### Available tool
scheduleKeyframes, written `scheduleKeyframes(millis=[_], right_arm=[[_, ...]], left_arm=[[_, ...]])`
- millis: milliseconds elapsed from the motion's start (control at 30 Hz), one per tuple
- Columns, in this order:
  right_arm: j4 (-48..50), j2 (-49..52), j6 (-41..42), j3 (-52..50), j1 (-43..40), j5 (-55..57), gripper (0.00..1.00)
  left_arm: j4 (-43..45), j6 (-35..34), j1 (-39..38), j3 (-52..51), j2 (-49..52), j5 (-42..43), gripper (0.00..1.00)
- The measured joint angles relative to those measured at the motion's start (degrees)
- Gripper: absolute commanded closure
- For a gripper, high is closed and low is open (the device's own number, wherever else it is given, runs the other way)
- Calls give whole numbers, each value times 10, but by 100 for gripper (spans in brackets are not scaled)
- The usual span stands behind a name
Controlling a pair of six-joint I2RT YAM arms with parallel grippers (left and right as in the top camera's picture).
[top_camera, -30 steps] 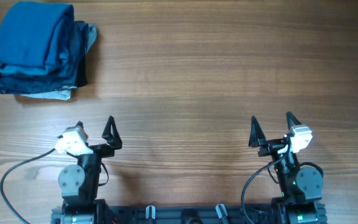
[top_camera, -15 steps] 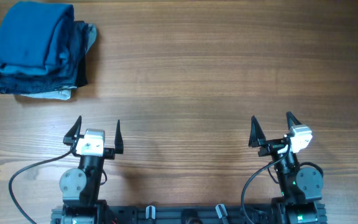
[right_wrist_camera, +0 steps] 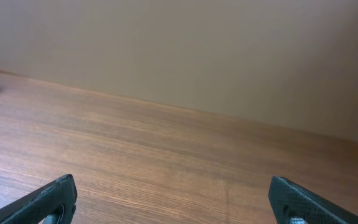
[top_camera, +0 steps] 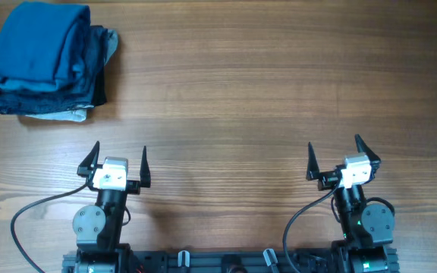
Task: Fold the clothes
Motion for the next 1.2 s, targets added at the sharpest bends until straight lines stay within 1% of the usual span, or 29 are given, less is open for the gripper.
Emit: scheduleKeyframes(millis=[167, 1200], right_arm=[[0, 0, -11, 0, 0, 1, 0], [0, 0, -11, 0, 0, 2, 0]], left_arm=[[0, 0, 0, 0, 0, 0, 0], [0, 0, 0, 0, 0, 0, 0]])
